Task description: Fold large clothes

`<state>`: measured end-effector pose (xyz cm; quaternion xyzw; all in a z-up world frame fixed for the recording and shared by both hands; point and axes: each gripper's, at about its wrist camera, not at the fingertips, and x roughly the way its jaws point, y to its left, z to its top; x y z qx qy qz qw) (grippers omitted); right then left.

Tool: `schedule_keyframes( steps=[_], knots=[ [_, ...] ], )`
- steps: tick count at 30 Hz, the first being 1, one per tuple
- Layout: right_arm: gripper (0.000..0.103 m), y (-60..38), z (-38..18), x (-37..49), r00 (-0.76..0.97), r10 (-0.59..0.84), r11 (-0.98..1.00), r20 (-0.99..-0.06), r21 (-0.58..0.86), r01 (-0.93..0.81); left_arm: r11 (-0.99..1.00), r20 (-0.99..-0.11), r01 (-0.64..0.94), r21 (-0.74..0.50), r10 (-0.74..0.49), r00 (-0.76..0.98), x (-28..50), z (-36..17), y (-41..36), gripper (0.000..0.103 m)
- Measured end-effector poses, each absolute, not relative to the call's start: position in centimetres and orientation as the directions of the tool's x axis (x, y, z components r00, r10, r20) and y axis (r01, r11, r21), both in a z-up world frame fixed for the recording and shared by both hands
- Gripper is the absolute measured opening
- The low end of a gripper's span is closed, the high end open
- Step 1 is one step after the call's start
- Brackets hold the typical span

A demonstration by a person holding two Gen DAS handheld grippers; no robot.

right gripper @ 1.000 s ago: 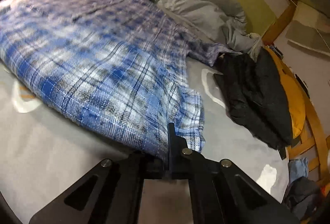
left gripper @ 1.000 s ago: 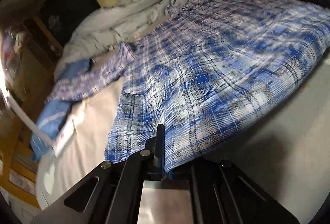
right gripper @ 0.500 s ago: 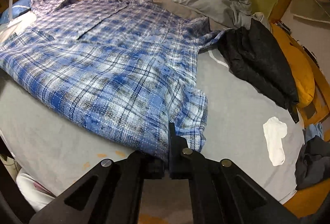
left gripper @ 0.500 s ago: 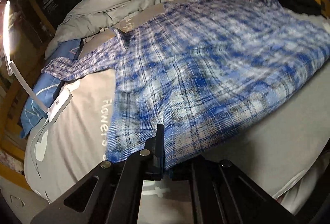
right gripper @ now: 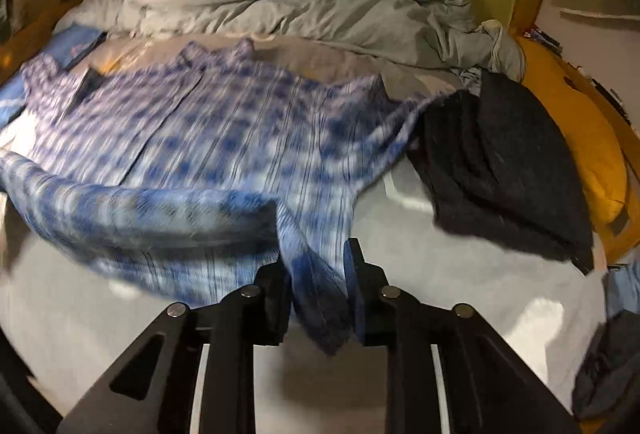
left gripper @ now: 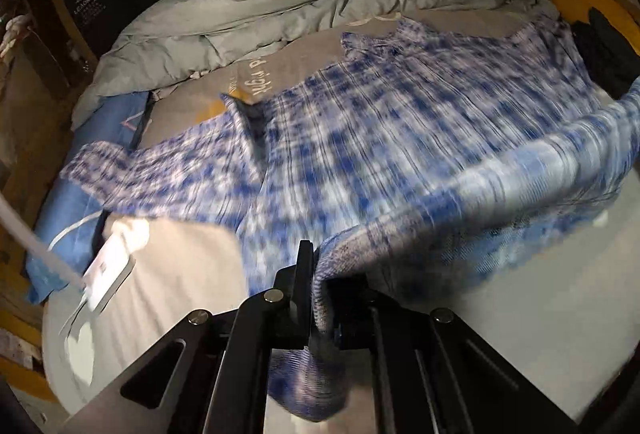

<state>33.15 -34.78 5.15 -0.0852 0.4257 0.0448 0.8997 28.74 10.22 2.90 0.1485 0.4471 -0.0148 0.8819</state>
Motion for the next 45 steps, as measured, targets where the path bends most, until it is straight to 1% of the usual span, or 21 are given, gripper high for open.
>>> schedule_keyframes(
  steps=[3, 5, 7, 9, 10, 12, 15, 18, 25, 28, 29, 30, 31, 32, 33, 34, 35, 36, 41, 43, 45],
  knots=[
    [0.015, -35.2, 3.9, 35.9, 0.628, 0.027, 0.988, -0.777, -0.075, -0.135, 0.962, -0.805, 0.151, 0.226, 0.097, 0.585, 32.1, 1.3, 10.7, 0.009],
    [0.015, -35.7, 2.9, 37.4, 0.635, 0.042, 0.992, -0.771, -0.046, -0.122, 0.967, -0.807, 0.141, 0.213, 0.093, 0.584, 33.5, 0.2, 11.1, 0.017],
    [0.015, -36.1, 2.2, 38.3, 0.637, 0.058, 0.992, -0.769, -0.028, -0.124, 0.967, -0.809, 0.121, 0.222, 0.114, 0.577, 34.5, -0.8, 11.6, 0.033],
    [0.020, -36.1, 1.9, 38.8, 0.648, 0.063, 0.990, -0.759, -0.032, -0.135, 0.966, -0.802, 0.092, 0.242, 0.146, 0.579, 35.0, -1.1, 12.1, 0.065],
    [0.024, -36.1, 1.9, 38.8, 0.657, 0.060, 0.990, -0.751, -0.040, -0.135, 0.967, -0.791, 0.086, 0.238, 0.142, 0.595, 35.0, -0.8, 12.4, 0.071],
    [0.039, -36.3, 2.1, 38.6, 0.677, 0.048, 0.989, -0.734, -0.058, -0.134, 0.977, -0.768, 0.096, 0.192, 0.089, 0.634, 34.5, 0.5, 13.0, 0.085],
    [0.054, -37.2, 2.6, 38.0, 0.698, 0.050, 0.993, -0.715, -0.038, -0.110, 0.986, -0.752, 0.113, 0.126, 0.020, 0.658, 33.4, 1.9, 13.9, 0.086],
    [0.070, -38.7, 2.9, 37.7, 0.689, 0.089, 0.996, -0.719, 0.045, -0.082, 0.989, -0.755, 0.099, 0.107, 0.016, 0.656, 32.6, 2.3, 14.6, 0.086],
    [0.072, -40.0, 0.8, 38.2, 0.591, 0.164, 0.985, -0.790, 0.164, -0.055, 1.000, -0.824, -0.001, 0.010, 0.009, 0.566, 33.0, -0.7, 18.3, 0.086],
    [0.072, -39.7, -0.1, 38.0, 0.572, 0.153, 0.988, -0.806, 0.144, -0.061, 0.999, -0.832, -0.051, -0.006, 0.023, 0.554, 33.2, -2.0, 20.0, 0.086],
    [0.072, -39.5, -0.4, 38.0, 0.568, 0.148, 0.989, -0.809, 0.136, -0.065, 0.998, -0.831, -0.053, -0.032, 0.003, 0.556, 33.3, -2.3, 20.5, 0.084],
    [0.072, -39.4, -0.8, 38.0, 0.560, 0.148, 0.989, -0.815, 0.133, -0.068, 0.996, -0.827, -0.051, -0.067, -0.027, 0.562, 33.3, -2.5, 21.0, 0.067],
    [0.070, -39.3, -1.1, 38.0, 0.555, 0.142, 0.990, -0.820, 0.127, -0.064, 0.994, -0.825, -0.045, -0.098, -0.056, 0.562, 33.3, -2.6, 21.3, 0.054],
    [0.055, -39.2, -1.3, 38.0, 0.555, 0.132, 0.991, -0.821, 0.120, -0.059, 0.992, -0.825, -0.037, -0.123, -0.081, 0.560, 33.4, -2.7, 21.4, 0.033],
    [0.032, -39.1, -1.6, 38.0, 0.552, 0.126, 0.992, -0.824, 0.113, -0.058, 0.988, -0.818, -0.024, -0.153, -0.113, 0.563, 33.3, -2.8, 21.5, 0.024],
    [0.023, -39.0, -1.7, 38.1, 0.551, 0.125, 0.992, -0.825, 0.108, -0.064, 0.988, -0.810, -0.017, -0.154, -0.116, 0.575, 33.3, -2.6, 21.4, 0.020],
    [0.011, -38.8, -1.6, 38.1, 0.562, 0.122, 0.993, -0.818, 0.097, -0.074, 0.989, -0.803, -0.016, -0.146, -0.109, 0.586, 33.3, -2.5, 21.4, 0.007],
    [0.005, -38.6, -1.3, 37.9, 0.584, 0.114, 0.993, -0.803, 0.084, -0.079, 0.990, -0.788, -0.017, -0.138, -0.099, 0.608, 33.1, -2.1, 21.3, 0.006],
    [0.003, -38.9, 3.1, 36.1, 0.748, 0.125, 0.992, -0.651, 0.095, -0.083, 0.980, -0.659, -0.045, -0.195, -0.097, 0.746, 31.7, 2.1, 21.9, 0.005],
    [0.003, -39.0, 3.6, 36.2, 0.756, 0.114, 0.993, -0.644, 0.088, -0.075, 0.986, -0.655, -0.048, -0.157, -0.068, 0.753, 31.8, 2.6, 21.6, 0.005],
    [0.003, -39.1, 2.4, 37.0, 0.721, 0.102, 0.995, -0.685, 0.086, -0.060, 0.991, -0.678, -0.068, -0.116, -0.029, 0.735, 32.4, 1.9, 21.3, 0.005]
  ],
)
